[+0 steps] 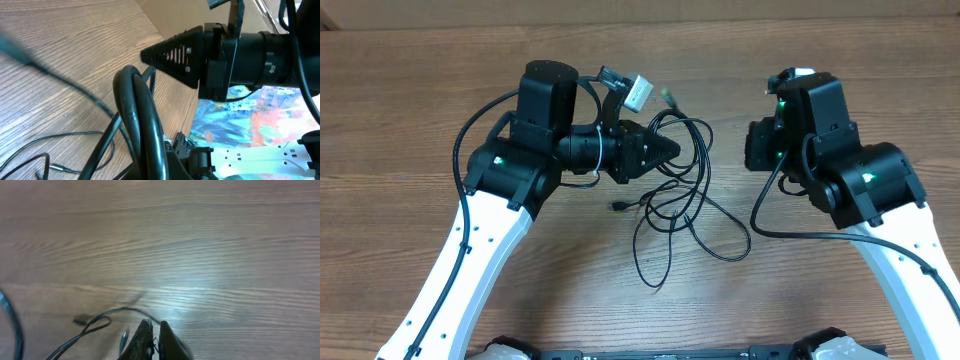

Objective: Untangle cables

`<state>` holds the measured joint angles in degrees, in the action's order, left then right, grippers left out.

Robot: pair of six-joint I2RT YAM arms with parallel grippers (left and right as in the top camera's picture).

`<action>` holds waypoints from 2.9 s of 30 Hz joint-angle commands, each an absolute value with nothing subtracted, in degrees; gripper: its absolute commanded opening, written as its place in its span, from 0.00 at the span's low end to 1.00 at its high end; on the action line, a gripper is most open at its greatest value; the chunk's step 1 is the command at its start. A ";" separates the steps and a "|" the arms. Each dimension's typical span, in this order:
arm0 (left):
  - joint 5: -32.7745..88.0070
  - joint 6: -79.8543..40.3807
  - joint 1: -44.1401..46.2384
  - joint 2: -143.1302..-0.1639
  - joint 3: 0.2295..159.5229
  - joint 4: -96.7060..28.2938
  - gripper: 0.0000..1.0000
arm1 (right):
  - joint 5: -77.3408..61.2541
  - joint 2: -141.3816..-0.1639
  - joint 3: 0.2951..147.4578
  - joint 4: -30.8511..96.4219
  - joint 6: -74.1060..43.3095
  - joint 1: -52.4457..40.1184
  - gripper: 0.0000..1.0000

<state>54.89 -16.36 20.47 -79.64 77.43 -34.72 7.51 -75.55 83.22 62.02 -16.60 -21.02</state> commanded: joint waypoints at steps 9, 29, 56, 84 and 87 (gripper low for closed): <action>51.94 -7.49 19.79 -78.96 78.22 -37.54 0.04 | -18.11 -70.39 83.59 57.28 -0.10 -20.82 0.36; 58.81 -7.90 19.94 -78.96 78.22 -37.30 0.04 | -7.75 -77.91 83.59 54.06 -6.22 -20.88 0.54; 59.83 11.05 20.78 -78.94 78.22 -39.68 0.04 | -39.97 -76.34 83.59 56.66 7.07 -13.41 0.56; 73.82 15.44 12.21 -78.70 78.24 -40.27 0.04 | -63.55 -76.29 83.59 53.91 16.40 -13.21 0.72; 74.85 15.46 12.80 -78.70 78.24 -40.27 0.04 | -62.81 -76.36 83.59 52.69 16.36 -15.55 0.72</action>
<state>72.03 13.96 12.01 -79.61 77.43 -40.36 -60.34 -77.30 83.20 53.56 14.68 -13.45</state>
